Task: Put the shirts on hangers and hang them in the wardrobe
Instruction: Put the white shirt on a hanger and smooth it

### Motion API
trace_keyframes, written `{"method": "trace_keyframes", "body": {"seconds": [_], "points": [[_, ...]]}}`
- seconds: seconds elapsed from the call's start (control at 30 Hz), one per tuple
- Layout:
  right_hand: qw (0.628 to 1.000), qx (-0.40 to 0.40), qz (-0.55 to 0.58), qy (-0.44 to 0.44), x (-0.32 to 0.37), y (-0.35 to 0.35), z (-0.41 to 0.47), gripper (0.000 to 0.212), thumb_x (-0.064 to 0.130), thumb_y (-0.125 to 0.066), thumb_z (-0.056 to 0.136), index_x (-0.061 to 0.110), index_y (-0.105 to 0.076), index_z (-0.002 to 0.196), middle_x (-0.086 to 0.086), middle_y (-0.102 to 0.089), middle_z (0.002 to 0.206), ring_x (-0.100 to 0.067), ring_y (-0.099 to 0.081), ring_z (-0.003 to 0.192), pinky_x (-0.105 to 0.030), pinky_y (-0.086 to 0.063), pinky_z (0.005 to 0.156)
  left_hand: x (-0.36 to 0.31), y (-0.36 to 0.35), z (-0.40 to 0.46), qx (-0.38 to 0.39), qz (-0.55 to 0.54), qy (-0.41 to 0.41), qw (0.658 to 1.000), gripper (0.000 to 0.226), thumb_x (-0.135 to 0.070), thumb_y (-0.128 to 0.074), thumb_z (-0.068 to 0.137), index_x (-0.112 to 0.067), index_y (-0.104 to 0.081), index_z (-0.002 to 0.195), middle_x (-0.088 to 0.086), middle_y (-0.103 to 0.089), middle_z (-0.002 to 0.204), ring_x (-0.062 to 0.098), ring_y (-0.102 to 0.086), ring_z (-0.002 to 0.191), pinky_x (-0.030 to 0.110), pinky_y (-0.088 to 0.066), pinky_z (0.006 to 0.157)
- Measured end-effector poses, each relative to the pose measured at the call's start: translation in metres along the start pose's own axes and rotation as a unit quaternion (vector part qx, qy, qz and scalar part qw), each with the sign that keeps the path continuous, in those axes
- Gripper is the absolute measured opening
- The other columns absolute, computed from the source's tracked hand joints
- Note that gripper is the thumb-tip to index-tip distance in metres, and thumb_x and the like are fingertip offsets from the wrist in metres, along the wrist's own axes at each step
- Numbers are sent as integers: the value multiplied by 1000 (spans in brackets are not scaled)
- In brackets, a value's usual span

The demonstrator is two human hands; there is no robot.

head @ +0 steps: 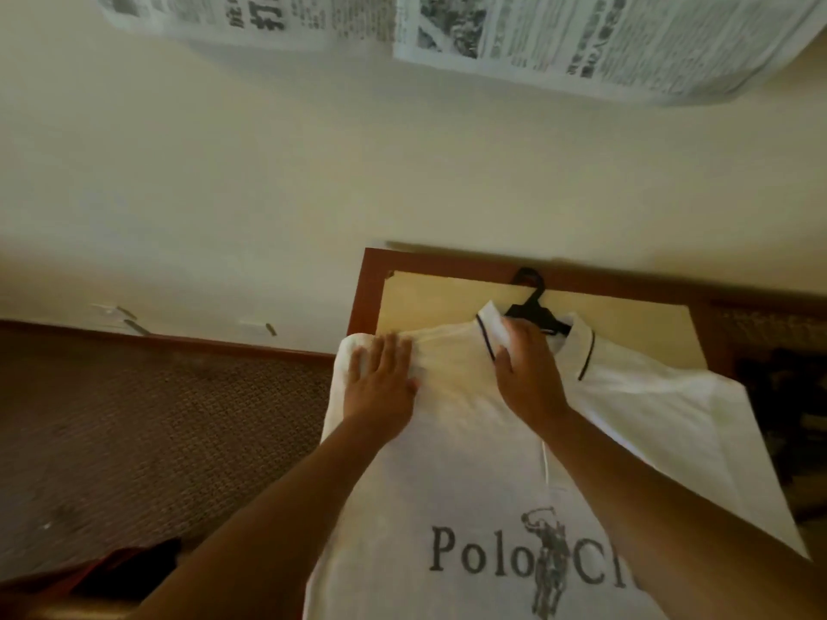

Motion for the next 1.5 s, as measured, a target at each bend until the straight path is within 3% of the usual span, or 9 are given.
{"method": "trace_keyframes", "body": {"seconds": [0.1, 0.23, 0.37, 0.77, 1.0, 1.1, 1.3, 1.4, 1.5], "points": [[987, 61, -146, 19, -38, 14, 41, 51, 6, -57, 86, 2, -47, 136, -23, -48, 136, -41, -45, 126, -50, -39, 103, -17, -10, -8, -34, -28, 100, 994, 67, -46, -16, 100, -16, 18, 150, 7, 21, 158, 25, 24, 143, 45, 17, 113], [937, 205, -267, 95, -60, -1, 68, 60, 34, -53, 93, 23, -31, 148, -11, -28, 151, -35, -30, 136, -47, -28, 106, -46, -29, -15, -62, -46, 122, 990, 70, -55, -3, 94, -19, 22, 148, 4, 25, 157, 19, 28, 142, 44, 19, 114], [907, 201, -322, 183, -65, -1, 84, 53, 34, -51, 95, 23, -35, 145, -12, -37, 143, -34, -40, 126, -45, -32, 100, -44, -30, -12, -74, -37, 146, 986, 70, -58, -7, 96, -22, 25, 148, 1, 26, 156, 18, 24, 144, 43, 14, 117], [936, 244, -191, 169, -82, 3, 99, 49, 23, -56, 95, 13, -43, 141, -14, -38, 143, -37, -45, 120, -46, -43, 94, -47, -32, -10, -62, -19, 140, 988, 67, -59, -7, 96, -31, 25, 147, 2, 26, 157, 22, 25, 144, 44, 12, 117], [954, 180, -210, 119, -77, 4, 86, 48, 14, -48, 98, 13, -39, 146, -17, -27, 154, -40, -37, 133, -46, -33, 107, -46, -35, -9, -53, -3, 141, 989, 67, -60, -2, 94, -31, 24, 148, 1, 27, 156, 23, 24, 144, 46, 9, 118], [964, 154, -193, 96, -82, 14, 78, 48, 23, -51, 98, 10, -40, 143, -16, -35, 150, -35, -36, 135, -44, -32, 107, -45, -35, -7, -40, -10, 133, 990, 69, -60, 1, 91, -30, 23, 148, 2, 25, 157, 23, 24, 143, 47, 10, 118], [987, 82, -139, 8, -116, 57, 67, 46, 14, -54, 91, 5, -45, 136, -17, -51, 132, -37, -50, 119, -44, -40, 96, -66, 2, 19, -97, -69, 83, 989, 62, -51, -17, 98, -21, -15, 152, 4, -3, 161, 23, 5, 148, 42, 5, 117], [979, 119, -154, -54, -140, 59, 63, 47, 22, -48, 92, 10, -44, 137, -15, -52, 129, -34, -50, 116, -42, -42, 95, -83, 20, 57, -97, -96, 73, 988, 53, -45, -30, 101, -20, -28, 148, 3, -26, 156, 21, -14, 146, 41, -12, 119], [968, 164, -168, -84, -151, 55, 60, 44, 29, -45, 93, 13, -45, 134, -13, -52, 122, -32, -51, 111, -41, -44, 90, -92, 26, 87, -74, -84, 71, 991, 46, -46, -42, 97, -19, -47, 134, 4, -50, 135, 24, -42, 127, 40, -34, 104]]}}
Point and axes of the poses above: each hand's wrist, its own z-axis towards the middle knuckle, its own y-axis out of the back of the hand, x = y × z, the point moved 7 cm from there along z, towards the middle knuckle
